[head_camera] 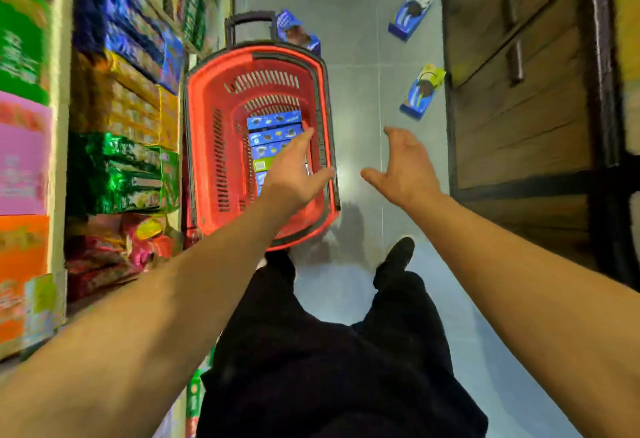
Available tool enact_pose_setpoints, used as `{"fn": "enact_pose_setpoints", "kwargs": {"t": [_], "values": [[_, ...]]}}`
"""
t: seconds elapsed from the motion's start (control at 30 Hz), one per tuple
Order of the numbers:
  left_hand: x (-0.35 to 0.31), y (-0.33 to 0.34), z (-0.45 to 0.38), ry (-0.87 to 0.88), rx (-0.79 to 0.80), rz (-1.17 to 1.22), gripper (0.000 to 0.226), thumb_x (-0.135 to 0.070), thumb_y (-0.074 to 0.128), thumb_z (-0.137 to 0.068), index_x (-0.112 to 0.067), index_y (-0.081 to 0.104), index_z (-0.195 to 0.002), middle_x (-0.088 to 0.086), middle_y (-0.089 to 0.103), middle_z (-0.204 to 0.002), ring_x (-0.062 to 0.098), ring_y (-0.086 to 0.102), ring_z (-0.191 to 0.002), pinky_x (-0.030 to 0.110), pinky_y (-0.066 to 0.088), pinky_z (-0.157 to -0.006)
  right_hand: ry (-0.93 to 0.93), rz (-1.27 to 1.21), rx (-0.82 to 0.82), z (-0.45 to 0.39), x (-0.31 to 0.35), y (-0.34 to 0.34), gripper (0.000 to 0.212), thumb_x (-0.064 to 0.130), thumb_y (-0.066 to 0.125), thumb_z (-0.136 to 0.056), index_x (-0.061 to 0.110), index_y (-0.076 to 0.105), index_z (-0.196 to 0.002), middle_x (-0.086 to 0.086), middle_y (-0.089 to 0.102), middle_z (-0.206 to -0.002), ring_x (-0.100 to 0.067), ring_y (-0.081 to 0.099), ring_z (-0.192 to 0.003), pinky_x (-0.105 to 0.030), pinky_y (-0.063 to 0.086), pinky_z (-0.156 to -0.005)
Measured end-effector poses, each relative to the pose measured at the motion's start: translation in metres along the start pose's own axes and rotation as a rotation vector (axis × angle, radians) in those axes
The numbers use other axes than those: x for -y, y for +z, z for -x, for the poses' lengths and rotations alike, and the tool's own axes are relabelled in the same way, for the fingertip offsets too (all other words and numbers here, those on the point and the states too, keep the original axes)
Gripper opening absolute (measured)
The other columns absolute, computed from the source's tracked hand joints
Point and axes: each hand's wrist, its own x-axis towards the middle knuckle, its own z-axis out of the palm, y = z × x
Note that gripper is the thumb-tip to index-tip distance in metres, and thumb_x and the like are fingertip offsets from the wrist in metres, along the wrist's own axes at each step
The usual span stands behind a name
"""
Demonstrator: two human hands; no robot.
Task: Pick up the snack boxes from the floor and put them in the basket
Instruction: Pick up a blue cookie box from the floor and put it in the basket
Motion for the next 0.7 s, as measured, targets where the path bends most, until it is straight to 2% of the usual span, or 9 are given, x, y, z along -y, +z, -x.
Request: {"fn": "enact_pose_setpoints", "kwargs": {"t": [0.17,0.33,0.5,0.7], "values": [[-0.072,0.033,0.0,-0.057,-0.086,-0.026,0.075,-0.031,0.069,-0.085,-0.008,0.033,-0.147,0.009,0.038,-0.151,0.021,0.035,-0.139,0.027,0.024,-0.112,-0.057,0.006,0.014,0.004,-0.062,-0.053,0.084,0.042,0.071,-0.081,0.011,0.03,-0.148,-0.012,0.035,-0.15,-0.032,0.034,-0.137,-0.043,0.034,-0.112],[-0.137,0.058,-0.017,-0.055,-0.073,-0.028,0.078,-0.035,0.068,-0.084,-0.012,0.03,-0.148,0.006,0.035,-0.152,0.021,0.032,-0.14,0.029,0.024,-0.112,-0.064,0.027,-0.036,-0.004,-0.11,-0.107,0.083,0.044,0.071,-0.079,0.011,0.033,-0.146,-0.01,0.04,-0.145,-0.031,0.04,-0.131,-0.043,0.039,-0.106],[-0.179,0.069,-0.063,-0.004,-0.052,-0.022,0.076,-0.036,0.066,-0.087,-0.013,0.029,-0.149,0.006,0.033,-0.153,0.02,0.03,-0.141,0.03,0.023,-0.113,-0.023,0.024,-0.042,-0.031,-0.141,-0.14,0.079,0.042,0.071,-0.08,0.013,0.034,-0.144,-0.007,0.04,-0.144,-0.029,0.04,-0.13,-0.039,0.038,-0.105],[-0.207,0.073,-0.165,-0.022,0.007,-0.002,0.076,-0.042,0.063,-0.087,-0.021,0.026,-0.15,0.002,0.032,-0.154,0.02,0.031,-0.141,0.034,0.027,-0.112,0.063,0.046,-0.023,-0.108,-0.169,-0.17,0.083,0.043,0.072,-0.08,0.012,0.033,-0.146,-0.008,0.039,-0.147,-0.029,0.039,-0.133,-0.038,0.035,-0.108]]}}
